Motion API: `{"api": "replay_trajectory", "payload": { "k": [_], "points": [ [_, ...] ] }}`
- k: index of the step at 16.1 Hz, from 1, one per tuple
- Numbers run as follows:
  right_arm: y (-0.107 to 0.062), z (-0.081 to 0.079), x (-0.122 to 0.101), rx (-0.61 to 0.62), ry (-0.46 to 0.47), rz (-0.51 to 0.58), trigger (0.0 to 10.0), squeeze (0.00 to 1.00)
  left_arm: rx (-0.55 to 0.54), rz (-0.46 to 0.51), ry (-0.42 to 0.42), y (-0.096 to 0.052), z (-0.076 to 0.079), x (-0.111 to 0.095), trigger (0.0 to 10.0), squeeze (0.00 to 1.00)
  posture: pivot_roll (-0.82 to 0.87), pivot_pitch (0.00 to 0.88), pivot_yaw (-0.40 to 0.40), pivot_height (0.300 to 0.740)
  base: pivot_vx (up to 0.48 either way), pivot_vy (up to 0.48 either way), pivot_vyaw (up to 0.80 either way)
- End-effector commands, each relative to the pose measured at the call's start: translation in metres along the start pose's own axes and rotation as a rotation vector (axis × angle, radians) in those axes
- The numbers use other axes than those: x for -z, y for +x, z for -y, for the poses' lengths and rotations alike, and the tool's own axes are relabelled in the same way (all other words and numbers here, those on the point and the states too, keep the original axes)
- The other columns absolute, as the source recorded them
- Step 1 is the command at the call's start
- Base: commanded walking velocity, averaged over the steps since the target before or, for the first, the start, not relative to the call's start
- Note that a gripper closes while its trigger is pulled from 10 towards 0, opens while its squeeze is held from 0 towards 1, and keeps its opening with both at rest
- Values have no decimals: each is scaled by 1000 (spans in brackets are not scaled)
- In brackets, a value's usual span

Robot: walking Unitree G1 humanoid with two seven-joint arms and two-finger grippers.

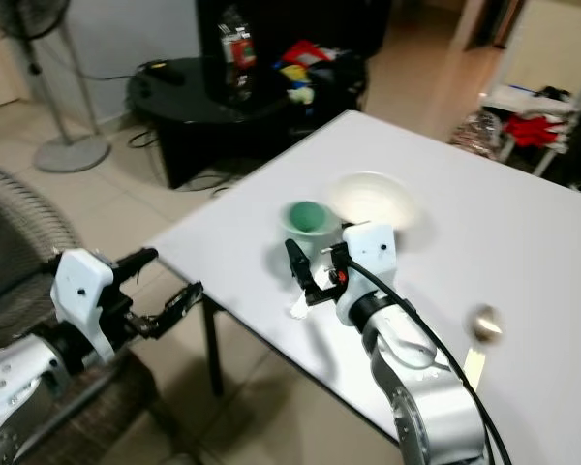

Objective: Setting the table

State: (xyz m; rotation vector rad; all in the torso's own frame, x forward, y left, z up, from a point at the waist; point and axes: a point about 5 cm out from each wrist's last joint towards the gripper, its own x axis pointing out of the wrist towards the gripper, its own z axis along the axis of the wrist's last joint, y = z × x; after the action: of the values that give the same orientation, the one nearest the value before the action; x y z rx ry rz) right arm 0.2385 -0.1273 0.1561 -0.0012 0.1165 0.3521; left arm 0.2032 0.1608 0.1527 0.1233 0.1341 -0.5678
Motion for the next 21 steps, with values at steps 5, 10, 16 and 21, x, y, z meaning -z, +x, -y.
{"api": "replay_trajectory", "payload": {
  "k": [5,10,16,21],
  "points": [
    [-4,-4,-15,-80,19,94,10000,0,-65,23,-14,-5,0,-4,10000,0,109,0,11,740,0,-184,95],
    [-8,-9,-18,-129,39,128,10000,0,-173,59,6,-4,-7,-12,10000,0,106,0,25,740,0,0,800],
    [-17,-8,-1,-116,98,75,10000,0,-363,79,10,-1,-16,-17,10000,0,109,0,42,740,0,0,800],
    [-15,-7,8,-120,59,42,10000,0,-423,50,28,-3,-16,-11,10000,0,112,0,27,740,0,0,800]
  ]
}}
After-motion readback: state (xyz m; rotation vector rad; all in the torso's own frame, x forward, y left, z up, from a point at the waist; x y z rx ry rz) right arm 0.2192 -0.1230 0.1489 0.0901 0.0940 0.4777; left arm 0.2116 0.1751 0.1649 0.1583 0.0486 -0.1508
